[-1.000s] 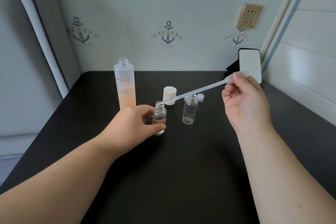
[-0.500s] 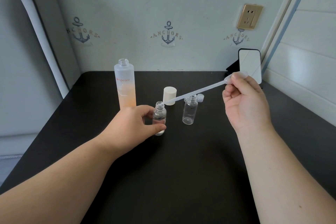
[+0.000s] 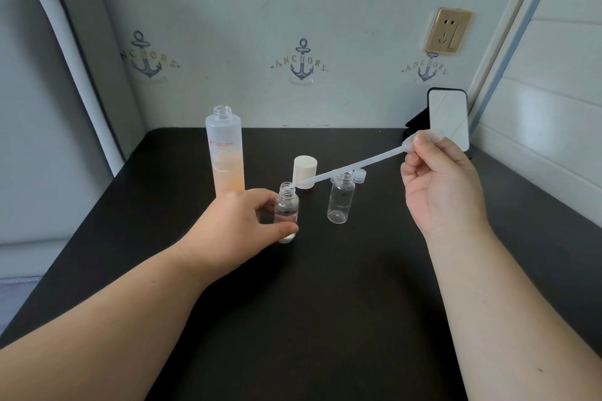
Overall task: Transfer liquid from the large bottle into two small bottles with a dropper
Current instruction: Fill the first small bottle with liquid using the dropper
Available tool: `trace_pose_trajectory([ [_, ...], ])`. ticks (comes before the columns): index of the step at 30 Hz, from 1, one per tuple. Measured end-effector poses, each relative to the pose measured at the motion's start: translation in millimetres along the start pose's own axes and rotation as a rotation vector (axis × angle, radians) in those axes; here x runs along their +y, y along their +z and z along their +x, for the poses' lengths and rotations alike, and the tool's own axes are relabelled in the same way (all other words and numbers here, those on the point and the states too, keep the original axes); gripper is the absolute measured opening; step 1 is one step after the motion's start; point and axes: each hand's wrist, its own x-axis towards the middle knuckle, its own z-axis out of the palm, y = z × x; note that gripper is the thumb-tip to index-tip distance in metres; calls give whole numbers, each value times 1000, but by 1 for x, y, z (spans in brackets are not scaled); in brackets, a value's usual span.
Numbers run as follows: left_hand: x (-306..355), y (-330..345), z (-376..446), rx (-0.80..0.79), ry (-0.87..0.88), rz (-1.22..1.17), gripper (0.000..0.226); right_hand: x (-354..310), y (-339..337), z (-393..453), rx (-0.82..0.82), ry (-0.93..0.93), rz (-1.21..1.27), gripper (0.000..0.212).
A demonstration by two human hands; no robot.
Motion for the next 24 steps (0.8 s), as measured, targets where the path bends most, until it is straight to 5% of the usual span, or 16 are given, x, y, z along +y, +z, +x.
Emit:
trace_pose_trajectory([
  [24,1,5,0,19,-65,6,18,-1,-5,2,104,130,144,29],
])
